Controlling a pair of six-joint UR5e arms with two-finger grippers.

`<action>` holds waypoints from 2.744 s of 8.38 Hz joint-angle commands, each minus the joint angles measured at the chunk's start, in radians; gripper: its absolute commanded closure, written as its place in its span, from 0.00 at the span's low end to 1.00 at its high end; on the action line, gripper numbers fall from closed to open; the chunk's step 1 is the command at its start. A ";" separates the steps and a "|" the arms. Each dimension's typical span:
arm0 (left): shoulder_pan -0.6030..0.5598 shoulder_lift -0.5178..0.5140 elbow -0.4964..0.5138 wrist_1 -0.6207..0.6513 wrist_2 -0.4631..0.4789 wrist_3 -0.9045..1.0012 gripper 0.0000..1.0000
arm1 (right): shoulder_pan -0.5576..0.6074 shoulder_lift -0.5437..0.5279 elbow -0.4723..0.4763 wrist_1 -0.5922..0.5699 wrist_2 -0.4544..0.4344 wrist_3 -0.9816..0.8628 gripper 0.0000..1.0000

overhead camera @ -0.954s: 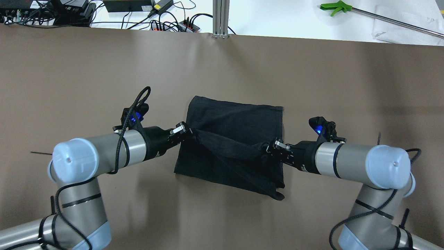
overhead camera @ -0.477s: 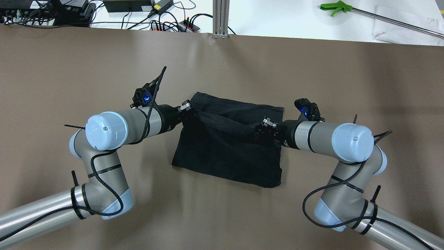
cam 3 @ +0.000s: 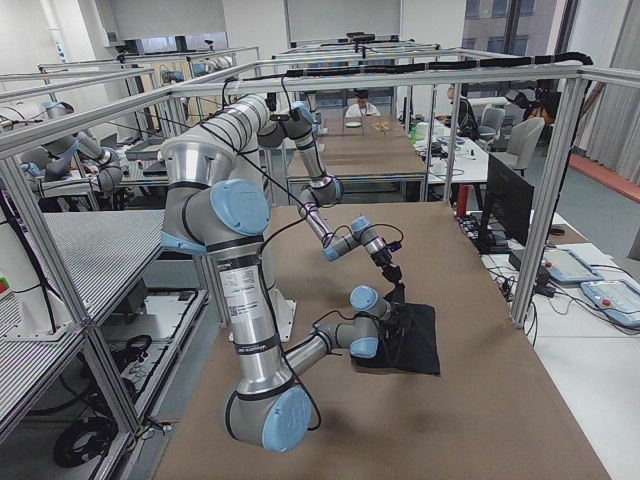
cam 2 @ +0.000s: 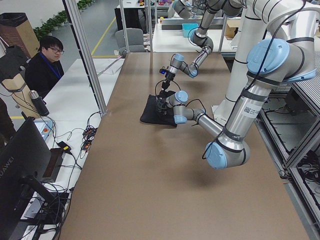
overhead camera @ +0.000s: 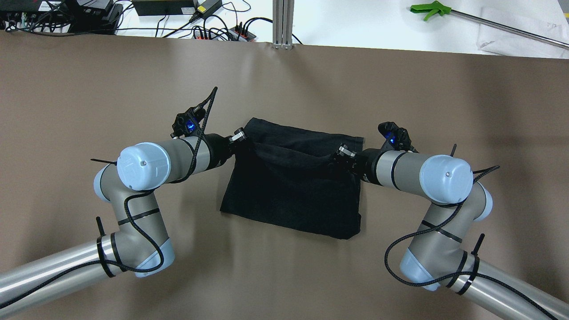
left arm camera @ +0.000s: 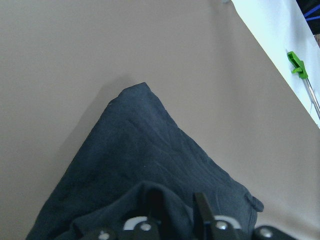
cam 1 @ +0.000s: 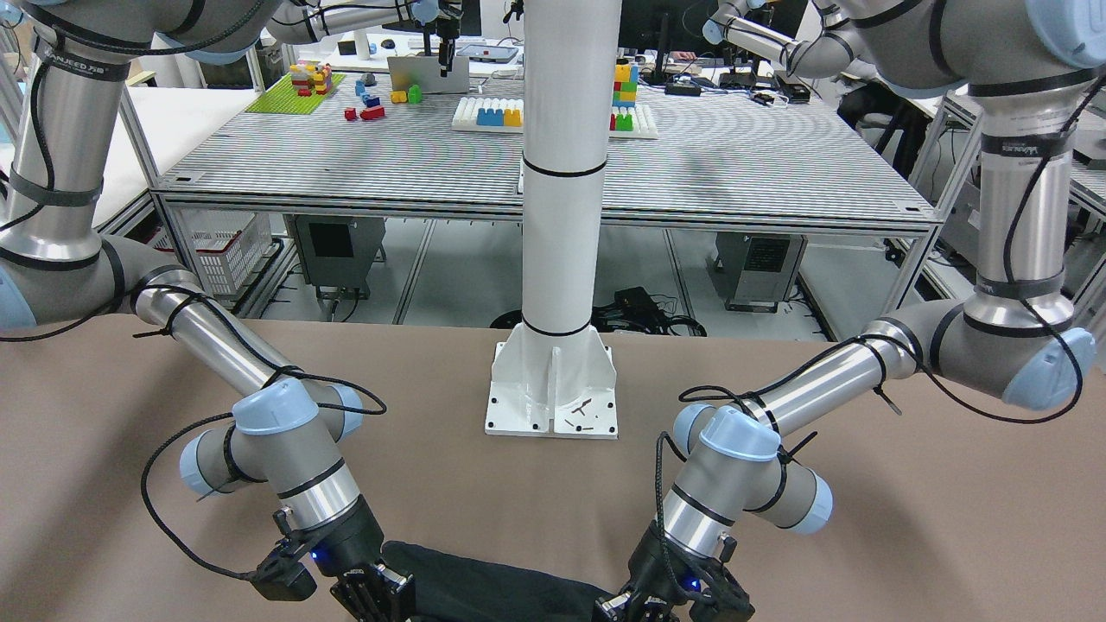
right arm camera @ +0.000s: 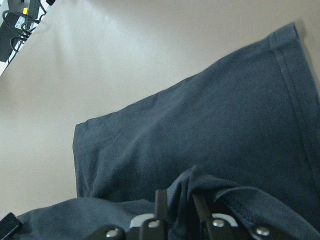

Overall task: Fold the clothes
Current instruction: 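Lift the near edge with both grippers and fold it toward the far edge, then release the left gripper and raise it away while the right presses the fold, then push the folded shirt farther from the robot with the right gripper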

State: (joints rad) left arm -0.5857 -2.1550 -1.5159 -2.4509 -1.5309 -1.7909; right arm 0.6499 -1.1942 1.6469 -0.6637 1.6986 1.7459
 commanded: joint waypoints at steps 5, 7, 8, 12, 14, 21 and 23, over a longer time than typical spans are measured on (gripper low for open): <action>-0.133 -0.045 0.025 0.009 -0.096 0.005 0.06 | 0.113 0.046 0.034 -0.125 0.214 -0.040 0.05; -0.233 -0.034 0.028 0.012 -0.227 0.056 0.06 | 0.033 0.128 0.091 -0.384 0.202 -0.045 0.06; -0.270 -0.017 0.028 0.012 -0.270 0.077 0.06 | 0.013 0.183 0.094 -0.509 0.194 -0.048 0.05; -0.393 0.038 0.026 0.010 -0.431 0.168 0.06 | -0.078 0.234 -0.033 -0.585 0.102 -0.326 0.06; -0.391 0.034 0.028 0.012 -0.428 0.177 0.06 | -0.034 0.249 -0.077 -0.588 0.101 -0.455 0.06; -0.391 0.014 0.054 0.010 -0.420 0.176 0.06 | 0.287 0.375 -0.424 -0.582 0.104 -0.851 0.06; -0.393 0.012 0.059 0.010 -0.420 0.177 0.06 | 0.320 0.393 -0.421 -0.585 0.147 -0.867 0.06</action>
State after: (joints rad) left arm -0.9777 -2.1417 -1.4619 -2.4402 -1.9518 -1.6152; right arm 0.9290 -0.8127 1.2304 -1.2475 1.8119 0.9082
